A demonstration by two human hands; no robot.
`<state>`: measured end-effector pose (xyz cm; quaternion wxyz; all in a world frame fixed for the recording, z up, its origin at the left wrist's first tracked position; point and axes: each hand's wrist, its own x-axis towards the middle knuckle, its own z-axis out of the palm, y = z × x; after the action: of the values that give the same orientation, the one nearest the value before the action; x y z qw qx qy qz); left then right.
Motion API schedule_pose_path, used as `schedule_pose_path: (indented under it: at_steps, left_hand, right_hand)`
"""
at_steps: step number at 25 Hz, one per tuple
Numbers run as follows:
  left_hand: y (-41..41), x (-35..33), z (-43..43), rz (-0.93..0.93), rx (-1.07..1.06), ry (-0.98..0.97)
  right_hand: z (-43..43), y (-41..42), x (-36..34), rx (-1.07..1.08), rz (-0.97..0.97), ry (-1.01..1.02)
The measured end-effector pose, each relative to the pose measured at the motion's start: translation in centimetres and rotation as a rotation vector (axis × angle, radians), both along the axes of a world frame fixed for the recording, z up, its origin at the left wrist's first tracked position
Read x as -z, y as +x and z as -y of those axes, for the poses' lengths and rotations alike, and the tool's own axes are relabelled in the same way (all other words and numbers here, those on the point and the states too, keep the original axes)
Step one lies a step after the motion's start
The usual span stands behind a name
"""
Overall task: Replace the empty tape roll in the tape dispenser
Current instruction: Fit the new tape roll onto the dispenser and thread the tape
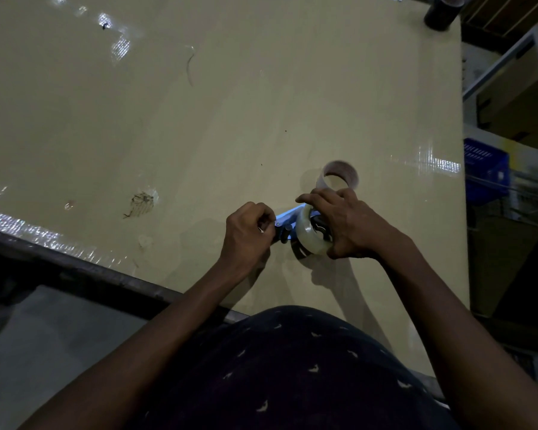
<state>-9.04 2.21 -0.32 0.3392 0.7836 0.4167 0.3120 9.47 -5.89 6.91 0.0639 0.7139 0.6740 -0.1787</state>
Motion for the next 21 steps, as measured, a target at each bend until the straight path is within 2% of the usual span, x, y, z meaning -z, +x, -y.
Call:
schedule_pose_path:
  at_steps: [21]
  left_hand:
    - [-0.1,1.5,1.4,-0.025,0.009,-0.016]
  right_hand:
    - [0.5,-0.3,1.0,-0.028,0.049,-0.016]
